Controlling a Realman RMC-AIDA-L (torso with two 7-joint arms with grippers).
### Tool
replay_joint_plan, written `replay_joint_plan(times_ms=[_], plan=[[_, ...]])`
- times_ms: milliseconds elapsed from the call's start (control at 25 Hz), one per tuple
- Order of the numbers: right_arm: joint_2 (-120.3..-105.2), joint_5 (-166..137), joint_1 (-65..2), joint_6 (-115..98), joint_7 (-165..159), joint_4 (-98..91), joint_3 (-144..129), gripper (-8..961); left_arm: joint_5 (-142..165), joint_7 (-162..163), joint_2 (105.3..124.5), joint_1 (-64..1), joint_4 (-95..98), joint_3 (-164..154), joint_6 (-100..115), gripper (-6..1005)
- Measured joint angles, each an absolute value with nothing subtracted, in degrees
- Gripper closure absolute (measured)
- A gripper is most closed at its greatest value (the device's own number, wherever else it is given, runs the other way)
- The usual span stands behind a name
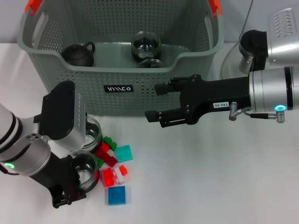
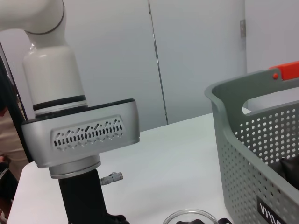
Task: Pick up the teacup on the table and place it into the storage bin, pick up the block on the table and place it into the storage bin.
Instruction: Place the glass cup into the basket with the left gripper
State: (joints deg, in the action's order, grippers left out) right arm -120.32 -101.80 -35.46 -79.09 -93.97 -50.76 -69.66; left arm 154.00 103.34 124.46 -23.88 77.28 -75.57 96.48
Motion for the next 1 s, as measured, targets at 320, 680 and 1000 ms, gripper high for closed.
replay_joint_plan(times_ms=[320, 680, 1000], plan=[[-120.25, -101.8, -35.5, -79.1, -93.9, -50.9, -69.3, 96, 152.2, 105.6, 124.47, -23.8, 80.0, -74.6, 97.8, 935], [-120.21, -101.8, -35.5, -78.5, -93.2, -50.9, -69.1, 97, 151.3, 107.0, 124.51, -23.0, 82.3, -73.5, 99.4, 949], [-119.99, -101.8, -35.4, -78.9, -93.1, -50.9, -68.6, 97, 139.7, 107.4, 123.98, -26.3, 82.7, -60.6, 115.9, 949]])
